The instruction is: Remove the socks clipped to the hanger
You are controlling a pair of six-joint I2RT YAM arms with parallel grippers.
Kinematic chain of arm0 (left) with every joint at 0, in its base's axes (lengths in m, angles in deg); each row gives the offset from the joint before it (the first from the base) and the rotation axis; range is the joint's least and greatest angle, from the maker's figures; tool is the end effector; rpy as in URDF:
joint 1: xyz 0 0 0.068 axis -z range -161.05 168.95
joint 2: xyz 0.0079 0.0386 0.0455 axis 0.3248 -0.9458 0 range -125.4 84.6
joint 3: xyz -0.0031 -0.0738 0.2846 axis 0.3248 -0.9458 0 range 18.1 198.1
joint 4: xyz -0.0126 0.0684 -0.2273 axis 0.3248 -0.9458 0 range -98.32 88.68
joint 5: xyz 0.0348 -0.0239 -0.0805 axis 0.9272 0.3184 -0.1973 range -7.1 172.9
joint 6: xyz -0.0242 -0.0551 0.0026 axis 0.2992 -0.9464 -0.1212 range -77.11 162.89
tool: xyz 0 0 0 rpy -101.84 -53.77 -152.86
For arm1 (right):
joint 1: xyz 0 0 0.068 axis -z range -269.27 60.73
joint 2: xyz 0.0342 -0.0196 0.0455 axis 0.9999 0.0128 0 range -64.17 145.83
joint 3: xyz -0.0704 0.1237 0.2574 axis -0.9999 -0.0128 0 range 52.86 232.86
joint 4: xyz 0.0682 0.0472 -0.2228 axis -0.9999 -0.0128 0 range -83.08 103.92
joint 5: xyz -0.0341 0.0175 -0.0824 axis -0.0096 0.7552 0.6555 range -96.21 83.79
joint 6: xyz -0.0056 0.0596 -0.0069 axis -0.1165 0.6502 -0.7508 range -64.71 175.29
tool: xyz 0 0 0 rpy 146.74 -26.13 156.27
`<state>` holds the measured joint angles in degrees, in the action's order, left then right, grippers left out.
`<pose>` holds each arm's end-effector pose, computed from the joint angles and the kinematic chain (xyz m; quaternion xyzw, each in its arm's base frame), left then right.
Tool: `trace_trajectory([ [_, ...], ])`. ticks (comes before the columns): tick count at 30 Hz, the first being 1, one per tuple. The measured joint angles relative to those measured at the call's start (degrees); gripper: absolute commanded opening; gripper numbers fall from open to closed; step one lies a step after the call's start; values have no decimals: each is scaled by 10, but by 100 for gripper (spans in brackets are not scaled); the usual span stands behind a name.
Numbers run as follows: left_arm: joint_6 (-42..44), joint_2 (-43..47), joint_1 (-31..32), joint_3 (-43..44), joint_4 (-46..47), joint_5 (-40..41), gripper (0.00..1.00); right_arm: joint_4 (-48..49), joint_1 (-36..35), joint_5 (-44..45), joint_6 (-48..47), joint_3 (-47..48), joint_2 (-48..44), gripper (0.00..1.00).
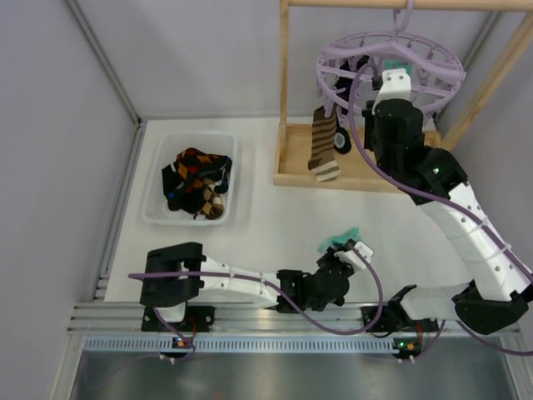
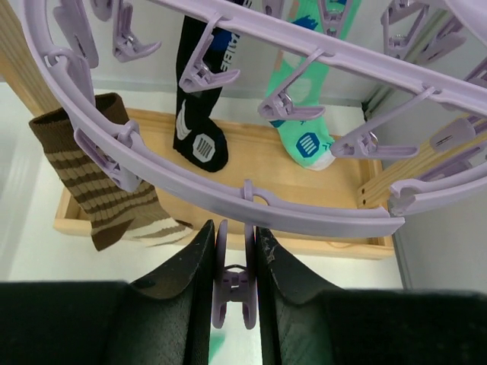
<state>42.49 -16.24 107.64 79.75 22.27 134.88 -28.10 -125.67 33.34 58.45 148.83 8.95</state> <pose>0.0438 -0.3786 0.2749 0.3085 0.6983 -0.1324 0.6322 0.1925 0.1068 0.4920 -0.0316 0.7910 -0.0749 0.6064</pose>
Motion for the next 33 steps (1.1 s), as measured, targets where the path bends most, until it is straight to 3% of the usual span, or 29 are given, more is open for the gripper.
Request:
trace_trajectory([
  [5,-13,8,0,-32,-8,14,0,10,0,-10,1,-15,-16,41],
  [9,-43,60,-13,-54,-70,21,0,19,0,-23,6,-48,-43,46],
  [14,-80,205,-62,-70,-146,43,0,24,-1,-37,12,-82,-80,59],
  [23,-109,437,-110,-38,-299,125,0,32,-2,-55,31,-160,-172,63],
  [26,-116,470,-170,-10,-348,139,0,33,-2,-65,34,-186,-203,63],
  [30,-132,473,-295,40,-415,130,0,34,-2,-70,35,-206,-226,63],
  [33,-155,441,-421,78,-460,59,0,34,-2,-73,35,-209,-229,63],
])
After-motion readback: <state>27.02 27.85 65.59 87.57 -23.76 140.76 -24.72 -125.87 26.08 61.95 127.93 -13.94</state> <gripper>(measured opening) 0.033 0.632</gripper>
